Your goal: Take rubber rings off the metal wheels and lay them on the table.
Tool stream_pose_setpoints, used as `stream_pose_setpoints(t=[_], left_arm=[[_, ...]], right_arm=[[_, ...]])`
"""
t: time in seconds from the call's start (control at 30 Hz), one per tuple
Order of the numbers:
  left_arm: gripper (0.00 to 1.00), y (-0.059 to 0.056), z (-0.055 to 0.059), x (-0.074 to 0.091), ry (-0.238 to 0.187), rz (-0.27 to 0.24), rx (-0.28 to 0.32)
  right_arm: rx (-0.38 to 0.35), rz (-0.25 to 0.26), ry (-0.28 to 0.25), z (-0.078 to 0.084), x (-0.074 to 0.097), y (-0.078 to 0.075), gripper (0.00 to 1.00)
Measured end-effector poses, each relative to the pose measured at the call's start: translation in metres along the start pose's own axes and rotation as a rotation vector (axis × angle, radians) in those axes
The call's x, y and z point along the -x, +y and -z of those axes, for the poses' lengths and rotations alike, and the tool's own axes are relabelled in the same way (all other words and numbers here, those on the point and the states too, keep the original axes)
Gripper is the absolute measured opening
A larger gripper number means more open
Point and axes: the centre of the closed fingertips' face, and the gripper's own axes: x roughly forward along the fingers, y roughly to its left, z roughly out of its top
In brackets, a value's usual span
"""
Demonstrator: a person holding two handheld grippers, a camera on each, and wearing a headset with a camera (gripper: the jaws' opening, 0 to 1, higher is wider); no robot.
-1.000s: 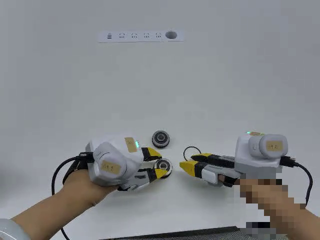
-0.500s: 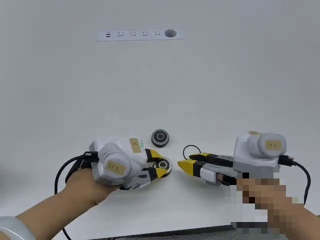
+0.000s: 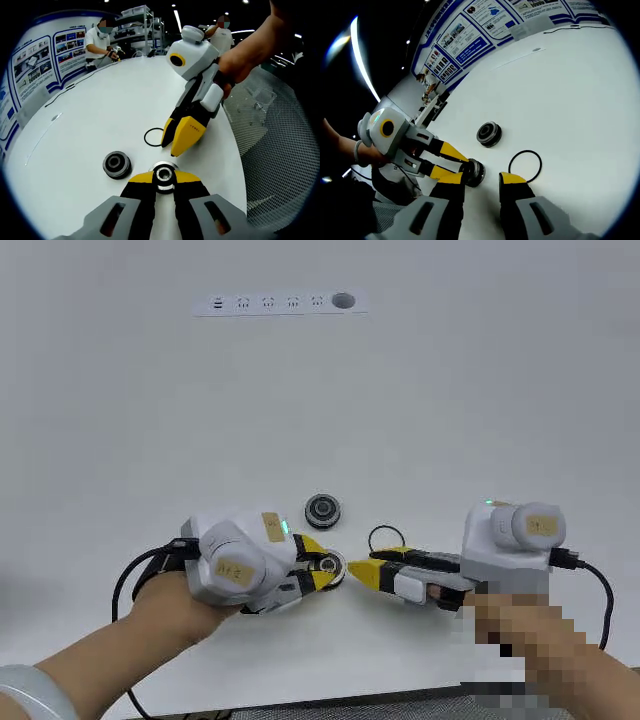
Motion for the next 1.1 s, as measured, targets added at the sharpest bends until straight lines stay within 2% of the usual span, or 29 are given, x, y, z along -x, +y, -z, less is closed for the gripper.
stream_pose_setpoints(t=[0.27,0.77,1.1], left_arm=[[0.12,0.000,0.000,0.000,-0.004,0.001,0.007],[0.12,0.000,0.000,0.000,-0.006,0.001,0.009],[0.12,0.000,0.000,0.000,-0.007,0.002,0.005]], right_arm=[[-0.054,-0.045,0.018,0.003,-0.008,0.008,0.28],[-0.095,-0.098,0.049,0.004,-0.015,0.018,0.29],[-0.183,-0.133,0.050,0.004,-0.017,0.019,0.30]])
